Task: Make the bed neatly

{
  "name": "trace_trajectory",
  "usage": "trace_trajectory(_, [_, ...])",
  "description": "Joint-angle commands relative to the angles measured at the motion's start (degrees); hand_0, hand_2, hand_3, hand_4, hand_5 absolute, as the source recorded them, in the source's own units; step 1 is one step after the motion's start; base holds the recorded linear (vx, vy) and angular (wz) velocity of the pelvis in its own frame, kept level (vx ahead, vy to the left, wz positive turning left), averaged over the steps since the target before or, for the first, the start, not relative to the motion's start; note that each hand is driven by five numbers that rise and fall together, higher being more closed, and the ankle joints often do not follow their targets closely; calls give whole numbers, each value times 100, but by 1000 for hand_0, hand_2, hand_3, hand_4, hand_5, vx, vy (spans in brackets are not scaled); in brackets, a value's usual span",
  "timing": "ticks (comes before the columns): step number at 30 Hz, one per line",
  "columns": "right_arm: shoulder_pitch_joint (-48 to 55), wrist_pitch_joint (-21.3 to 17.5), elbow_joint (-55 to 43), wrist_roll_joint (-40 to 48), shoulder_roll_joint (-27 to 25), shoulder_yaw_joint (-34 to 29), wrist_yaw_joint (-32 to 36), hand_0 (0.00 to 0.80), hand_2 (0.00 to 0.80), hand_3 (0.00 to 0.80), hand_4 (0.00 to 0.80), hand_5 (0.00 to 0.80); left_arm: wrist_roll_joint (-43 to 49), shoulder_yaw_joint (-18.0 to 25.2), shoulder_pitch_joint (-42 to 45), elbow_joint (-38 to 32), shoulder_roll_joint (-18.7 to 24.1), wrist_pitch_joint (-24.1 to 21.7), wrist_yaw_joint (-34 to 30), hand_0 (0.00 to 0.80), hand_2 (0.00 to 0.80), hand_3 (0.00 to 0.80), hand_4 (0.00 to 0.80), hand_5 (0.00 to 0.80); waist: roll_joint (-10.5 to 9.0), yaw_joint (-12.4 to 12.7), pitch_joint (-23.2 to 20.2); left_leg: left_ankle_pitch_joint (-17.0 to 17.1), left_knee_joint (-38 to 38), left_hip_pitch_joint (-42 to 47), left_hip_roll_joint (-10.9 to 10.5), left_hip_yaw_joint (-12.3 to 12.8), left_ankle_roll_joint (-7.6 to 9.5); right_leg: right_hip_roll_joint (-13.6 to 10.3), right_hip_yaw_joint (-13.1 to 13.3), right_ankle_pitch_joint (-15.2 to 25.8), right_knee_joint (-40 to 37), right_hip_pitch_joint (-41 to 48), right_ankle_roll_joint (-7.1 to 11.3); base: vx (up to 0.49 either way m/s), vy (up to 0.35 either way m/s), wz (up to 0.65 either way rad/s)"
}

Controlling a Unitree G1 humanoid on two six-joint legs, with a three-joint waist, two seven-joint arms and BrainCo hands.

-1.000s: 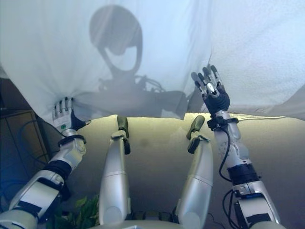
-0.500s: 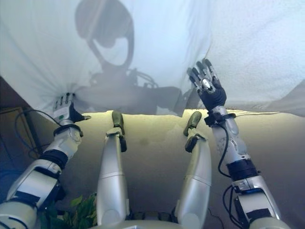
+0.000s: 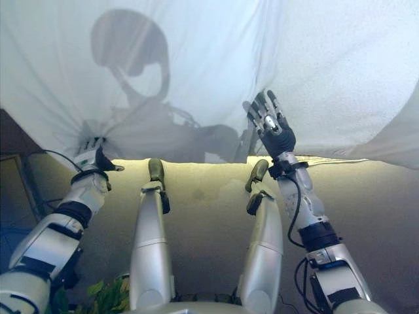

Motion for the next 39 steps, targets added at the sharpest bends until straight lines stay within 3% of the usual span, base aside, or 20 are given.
trace_trajectory(1, [-66, -292, -511, -28, -9, -318, 116, 0, 0, 0, 0, 0, -251, -76, 1225, 1699, -521, 795, -1718, 0, 0, 0, 0, 0, -287, 178, 550, 522, -69, -385, -276, -251, 499, -221, 18, 1086, -478, 6, 560, 0, 0, 0])
trace_trajectory(3, [-53, -296, -517, -19, 39, -308, 129, 0, 0, 0, 0, 0, -365, -80, 1204, 1714, -532, 689, -1340, 0, 0, 0, 0, 0, -309, 173, 550, 503, -71, -369, -276, -254, 521, -218, -3, 1096, -478, 23, 554, -1, -16, 0])
trace_trajectory(8, [99, -368, -659, 23, 151, -218, 44, 0, 0, 0, 0, 0, -624, 60, 1207, 1381, -393, 239, 535, 0, 0, 0, 0, 0, -340, 215, 550, 480, -83, -233, -250, -262, 556, -235, -13, 1069, -439, 134, 531, 24, -48, 3])
trace_trajectory(10, [196, -380, -760, 74, 152, -218, 0, 0, 0, 0, 0, 0, -595, 174, 1242, 1207, -269, 127, 801, 0, 0, 0, 0, 0, -307, 240, 550, 465, -132, -59, -240, -236, 562, -275, -9, 1088, -440, 246, 533, 44, -48, 9])
trace_trajectory(18, [550, -207, -887, -31, 306, -322, -108, 0, 0, 0, 0, 0, -579, 511, 1576, 1040, -165, 87, 803, 0, 0, 0, 0, 0, -37, 277, 546, 464, -502, 1332, -262, 139, 652, -489, 68, 996, -424, 1329, 459, 71, -10, 9])
trace_trajectory(24, [904, -1, -724, -243, 365, -398, -218, 0, 0, 0, 0, 0, -798, 837, 1902, 914, -72, -505, 809, 0, 0, 0, 0, 0, 219, 299, 37, 549, -1160, 2434, -382, 377, 694, -599, 28, 805, -673, 2178, 492, 131, -14, 6])
trace_trajectory(30, [1273, -128, -426, -380, 344, -403, -233, 0, 0, 0, 0, 0, -1501, 1135, 2413, 706, -209, -1183, 658, 0, 0, 0, 0, 0, 426, 386, -469, 678, -1876, 3389, -509, 525, 687, -683, -74, 709, -1121, 3003, 544, 116, -56, 2])
trace_trajectory(31, [1310, -126, -409, -394, 328, -417, -240, 0, 0, 0, 0, 0, -1600, 1194, 2494, 652, -231, -1310, 677, 0, 0, 0, 0, 0, 442, 383, -522, 856, -2015, 3452, -554, 563, 719, -710, -132, 828, -1275, 3089, 476, 35, -25, 16])
trace_trajectory(39, [1849, -18, -301, -467, 454, -652, -136, 0, 0, 0, 0, 0, -1673, 1831, 3341, -378, -178, -2118, 344, 0, 0, 0, 0, 0, 623, 545, -1081, 1002, -2789, 4414, -603, 654, 665, -558, -385, 724, -1976, 4237, 550, 92, -114, 9])
